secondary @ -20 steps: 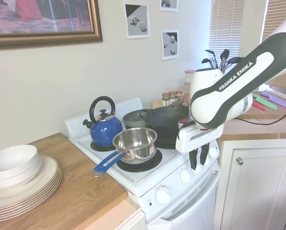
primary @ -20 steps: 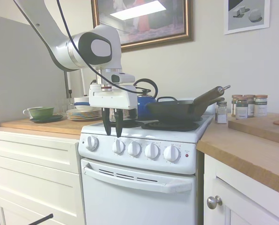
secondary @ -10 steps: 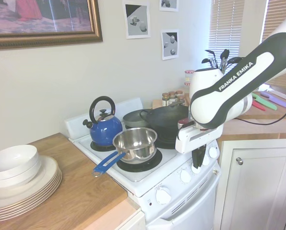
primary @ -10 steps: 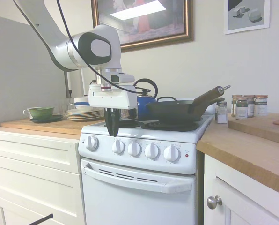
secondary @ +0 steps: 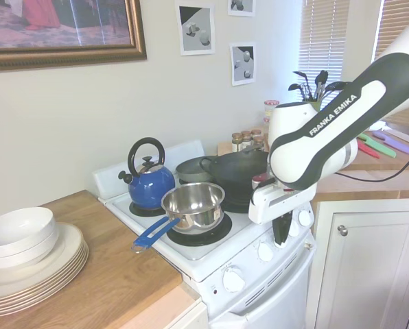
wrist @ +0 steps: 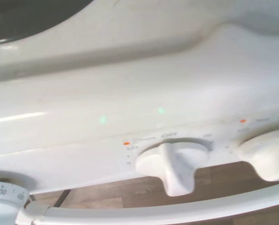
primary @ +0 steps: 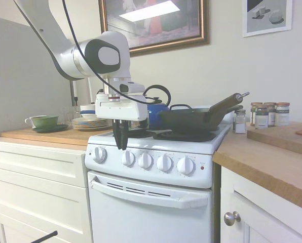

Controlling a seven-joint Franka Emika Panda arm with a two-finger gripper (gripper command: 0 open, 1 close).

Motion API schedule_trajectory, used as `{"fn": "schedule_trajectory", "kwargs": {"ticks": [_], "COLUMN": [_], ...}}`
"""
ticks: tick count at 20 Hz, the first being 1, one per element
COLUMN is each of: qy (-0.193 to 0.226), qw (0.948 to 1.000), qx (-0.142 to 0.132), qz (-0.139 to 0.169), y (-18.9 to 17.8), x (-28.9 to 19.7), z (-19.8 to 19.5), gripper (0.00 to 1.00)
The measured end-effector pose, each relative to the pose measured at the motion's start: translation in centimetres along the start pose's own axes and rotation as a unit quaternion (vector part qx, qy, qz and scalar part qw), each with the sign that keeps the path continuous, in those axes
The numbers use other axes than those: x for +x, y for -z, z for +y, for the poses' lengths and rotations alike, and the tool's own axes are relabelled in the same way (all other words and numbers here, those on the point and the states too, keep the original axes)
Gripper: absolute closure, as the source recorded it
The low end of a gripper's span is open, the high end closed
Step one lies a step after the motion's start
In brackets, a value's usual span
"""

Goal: Turn on the stove on the bottom left

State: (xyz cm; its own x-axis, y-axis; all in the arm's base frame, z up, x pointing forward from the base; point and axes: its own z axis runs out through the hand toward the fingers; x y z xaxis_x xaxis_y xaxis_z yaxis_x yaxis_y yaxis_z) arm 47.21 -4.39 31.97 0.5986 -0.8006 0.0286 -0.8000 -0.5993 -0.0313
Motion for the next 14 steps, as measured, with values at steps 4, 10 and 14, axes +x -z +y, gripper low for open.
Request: {"fn": "schedule_trajectory", "kwargs": {"ticks": [4, 10, 14], "qy": [0.001, 0.005, 0.006], "qw": [1.0000, 1.0000, 1.0000], "qx": [-0.001, -0.003, -0.004], "qz": [0.000, -0.001, 0.002], "y": [-0.6, -1.3, -1.4], "x": [-0.3, -0.5, -0.7], "z": [-0.4, -0.9, -1.2], "gripper": [1.00, 1.00, 1.00]}}
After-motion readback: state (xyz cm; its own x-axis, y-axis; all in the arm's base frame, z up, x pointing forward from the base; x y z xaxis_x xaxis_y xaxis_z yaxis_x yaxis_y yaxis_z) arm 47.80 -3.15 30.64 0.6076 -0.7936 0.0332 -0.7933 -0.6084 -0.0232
